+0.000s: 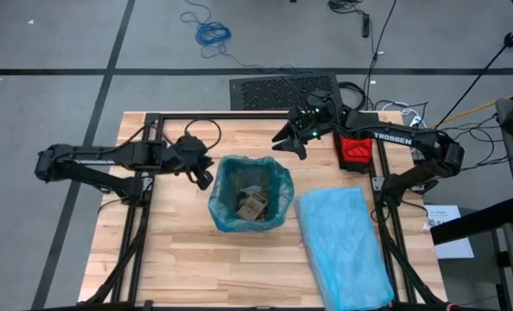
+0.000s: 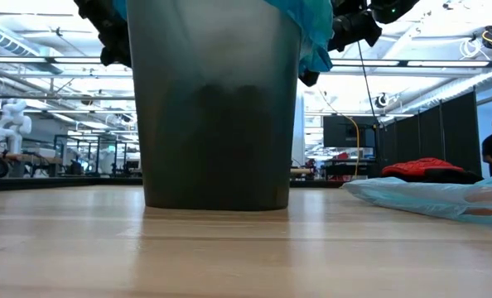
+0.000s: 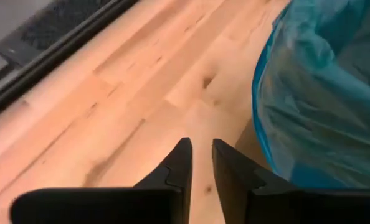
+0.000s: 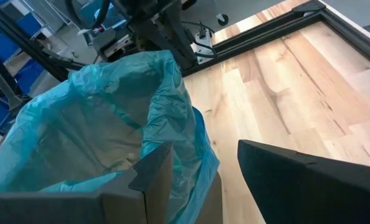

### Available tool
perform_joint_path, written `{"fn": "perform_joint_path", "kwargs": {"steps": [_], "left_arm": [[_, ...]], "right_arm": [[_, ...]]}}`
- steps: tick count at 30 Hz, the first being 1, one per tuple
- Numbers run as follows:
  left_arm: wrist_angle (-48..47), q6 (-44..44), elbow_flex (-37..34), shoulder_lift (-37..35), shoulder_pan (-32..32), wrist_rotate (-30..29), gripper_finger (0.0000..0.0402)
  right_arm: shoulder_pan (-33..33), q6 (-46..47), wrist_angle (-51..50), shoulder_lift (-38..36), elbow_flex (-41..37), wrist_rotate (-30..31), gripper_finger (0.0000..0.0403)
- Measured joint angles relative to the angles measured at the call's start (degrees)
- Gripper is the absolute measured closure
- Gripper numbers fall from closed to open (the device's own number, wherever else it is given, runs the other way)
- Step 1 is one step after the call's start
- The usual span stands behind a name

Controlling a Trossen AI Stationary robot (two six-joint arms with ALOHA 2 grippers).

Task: Place trash/remove bag and relplace
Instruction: Remove the trash bag from the bin

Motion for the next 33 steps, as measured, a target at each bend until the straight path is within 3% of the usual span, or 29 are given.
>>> {"fn": "perform_joint_path", "kwargs": {"steps": [4, 11, 18, 24, 29, 33], "left_arm": [[4.1, 3.1, -1.9, -0.1, 0.7, 0.3, 0.0322], [10.5, 5.9, -6.9, 0.0, 3.2, -4.1, 0.0321], [27.2, 4.0, -14.5, 0.0, 6.9, 11.5, 0.0392], [41.0, -1.9, -17.8, 0.0, 9.7, 26.8, 0.0400], [49.5, -3.2, -17.9, 0.0, 9.8, 32.7, 0.0400], [54.5, -3.2, -17.9, 0.0, 9.8, 34.2, 0.0400]], "right_arm": [[0.0, -1.2, 0.0, 0.0, 0.0, 0.0, 0.0229], [0.0, -4.5, -1.4, 0.0, 0.0, 0.0, 0.0229], [0.0, -4.9, -1.6, 0.0, 0.0, 0.0, 0.0229], [0.1, -4.9, -1.5, 0.0, 0.0, 0.0, 0.0229], [0.1, -4.9, -1.5, 0.0, 0.0, 0.0, 0.0229], [0.1, -4.9, -1.5, 0.0, 0.0, 0.0, 0.0229]]}}
